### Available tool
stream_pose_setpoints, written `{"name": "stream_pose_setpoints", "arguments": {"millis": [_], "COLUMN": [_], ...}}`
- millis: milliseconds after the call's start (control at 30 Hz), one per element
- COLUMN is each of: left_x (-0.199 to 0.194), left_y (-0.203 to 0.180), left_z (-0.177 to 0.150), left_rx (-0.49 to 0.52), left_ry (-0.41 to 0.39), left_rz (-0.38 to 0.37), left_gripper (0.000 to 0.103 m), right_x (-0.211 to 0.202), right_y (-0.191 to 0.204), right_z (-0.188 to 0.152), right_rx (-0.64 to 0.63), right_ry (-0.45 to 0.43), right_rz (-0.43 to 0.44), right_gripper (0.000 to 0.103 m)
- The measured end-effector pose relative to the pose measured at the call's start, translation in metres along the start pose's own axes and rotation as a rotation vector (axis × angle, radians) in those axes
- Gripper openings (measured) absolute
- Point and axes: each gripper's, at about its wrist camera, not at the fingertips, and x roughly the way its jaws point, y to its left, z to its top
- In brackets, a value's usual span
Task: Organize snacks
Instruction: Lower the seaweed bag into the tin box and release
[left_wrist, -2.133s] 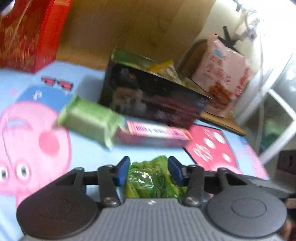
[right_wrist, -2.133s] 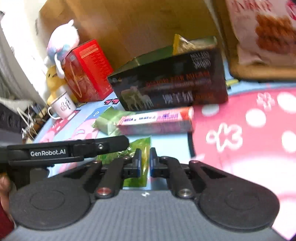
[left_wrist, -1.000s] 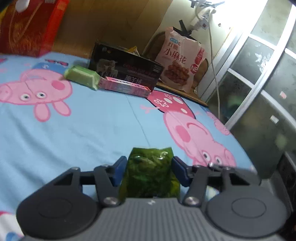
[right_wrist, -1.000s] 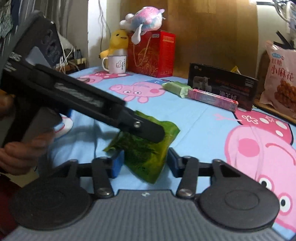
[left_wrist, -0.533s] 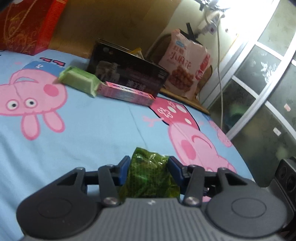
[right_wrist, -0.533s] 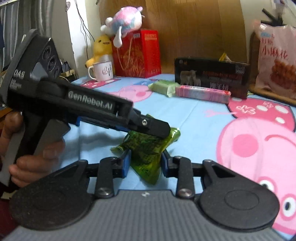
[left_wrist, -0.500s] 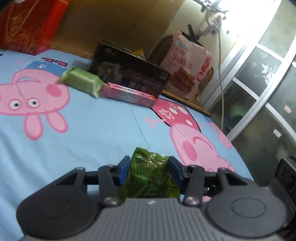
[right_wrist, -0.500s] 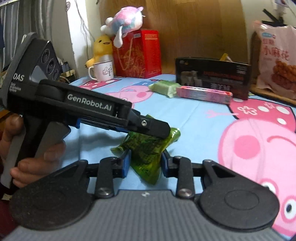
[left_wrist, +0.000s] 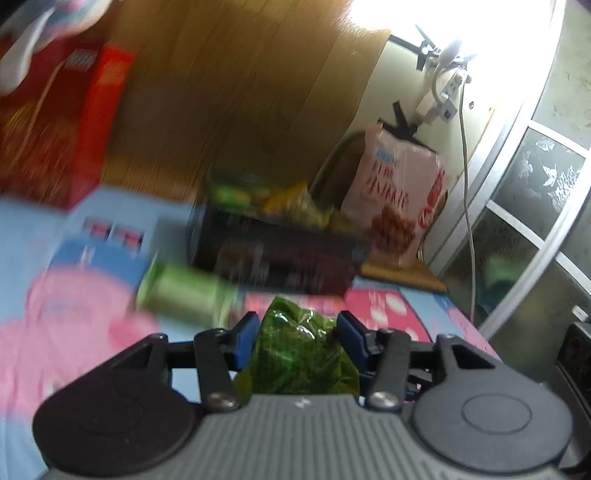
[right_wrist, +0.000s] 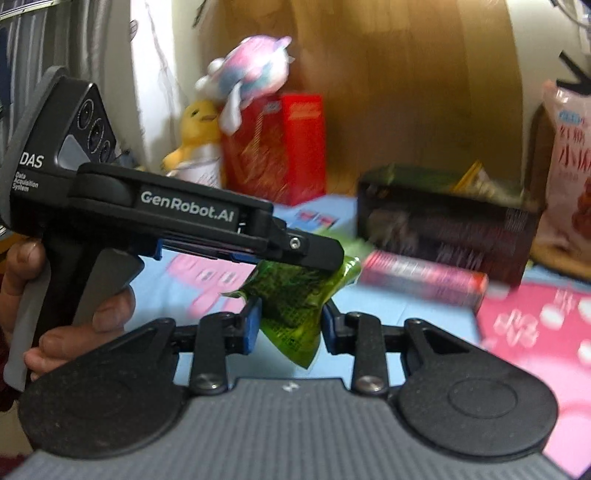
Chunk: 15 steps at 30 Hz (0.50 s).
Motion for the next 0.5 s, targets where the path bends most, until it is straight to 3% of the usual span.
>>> {"name": "stream_pose_setpoints", "arguments": {"millis": [267, 433, 467, 500], "left_x": [0.052, 0.096, 0.106, 0.110], "left_y": [0.001, 0.011, 0.014, 0.017], "left_z": [0.073, 0.103, 0.107, 0.109], "left_rx": [0.041, 0.079, 0.086, 0.082], "left_ry": [-0.097, -0.108, -0.101, -0.095], "left_rz": [0.020, 0.094, 0.118, 0.144], "left_gripper": [0.050, 0.065, 0.065, 0.065], "right_x": [0.034, 0.070, 0.078, 0.085], "right_y": [-0.049, -0.070, -0.075, -0.079], "right_z": [0.051, 0.065, 0.067, 0.068], "right_rx": [0.005, 0.002, -0.001, 0.002], "right_ry": [-0.094, -0.119, -0.130, -0.129], "right_rz": [-0.063, -0.123, -0.157, -0.188], "right_gripper": [0.037, 0.038, 0.040, 0.054]}}
